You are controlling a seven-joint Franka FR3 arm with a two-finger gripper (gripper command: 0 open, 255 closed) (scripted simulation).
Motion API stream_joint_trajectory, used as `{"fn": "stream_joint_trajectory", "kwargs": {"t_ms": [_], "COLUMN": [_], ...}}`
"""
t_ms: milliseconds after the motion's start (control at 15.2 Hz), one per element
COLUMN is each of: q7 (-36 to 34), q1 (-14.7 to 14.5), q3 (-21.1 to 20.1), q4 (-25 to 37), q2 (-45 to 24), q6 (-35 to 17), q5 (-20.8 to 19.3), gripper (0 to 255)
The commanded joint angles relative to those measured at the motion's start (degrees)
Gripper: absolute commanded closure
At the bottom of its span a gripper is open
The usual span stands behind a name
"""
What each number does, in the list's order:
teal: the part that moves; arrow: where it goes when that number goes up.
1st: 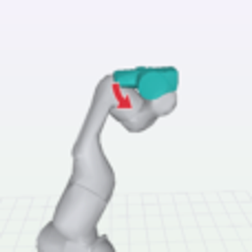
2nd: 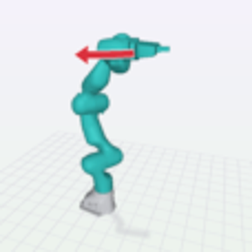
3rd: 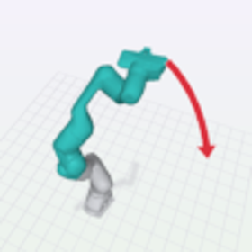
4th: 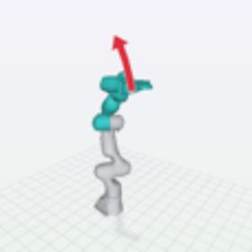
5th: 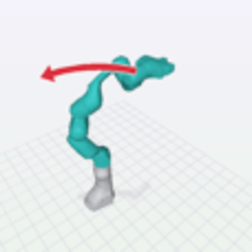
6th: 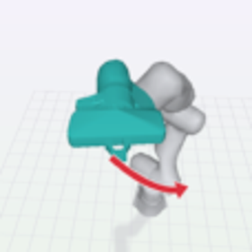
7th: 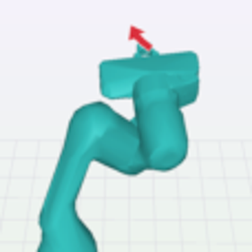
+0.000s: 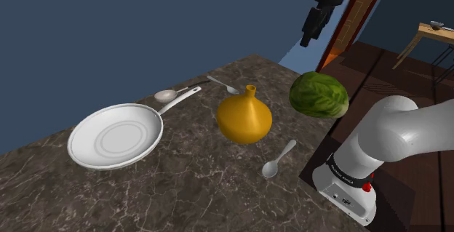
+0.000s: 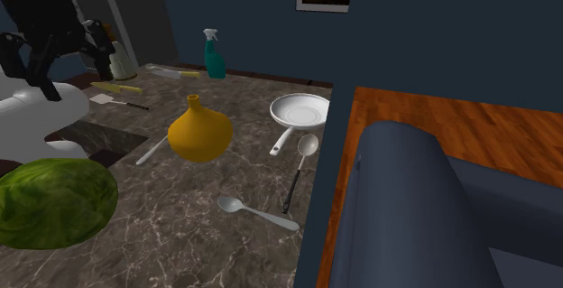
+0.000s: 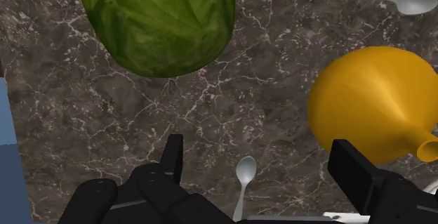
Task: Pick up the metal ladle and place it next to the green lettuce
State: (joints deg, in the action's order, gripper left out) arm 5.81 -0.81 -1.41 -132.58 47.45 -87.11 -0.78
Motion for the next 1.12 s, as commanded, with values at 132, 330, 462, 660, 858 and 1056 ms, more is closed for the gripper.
{"fn": "stream_joint_trajectory", "kwargs": {"t_ms": [132, 330, 462, 660, 858, 1056], "q7": [3.9, 9.6, 13.4, 19.0, 24.5, 29.9], "q1": [-1.2, -3.1, -4.3, -6.1, -7.9, -9.6], "q3": [1.0, 2.3, 3.1, 4.0, 4.7, 5.1], "q4": [-0.3, -0.1, 0.4, 1.8, 3.6, 6.0], "q2": [-3.2, -8.3, -11.9, -17.5, -23.3, -29.0], "q6": [-3.7, -9.1, -12.5, -17.2, -21.5, -25.3], "q5": [-0.8, -1.7, -2.1, -2.4, -2.4, -2.1], "gripper": [0, 0, 0, 0, 0, 0]}}
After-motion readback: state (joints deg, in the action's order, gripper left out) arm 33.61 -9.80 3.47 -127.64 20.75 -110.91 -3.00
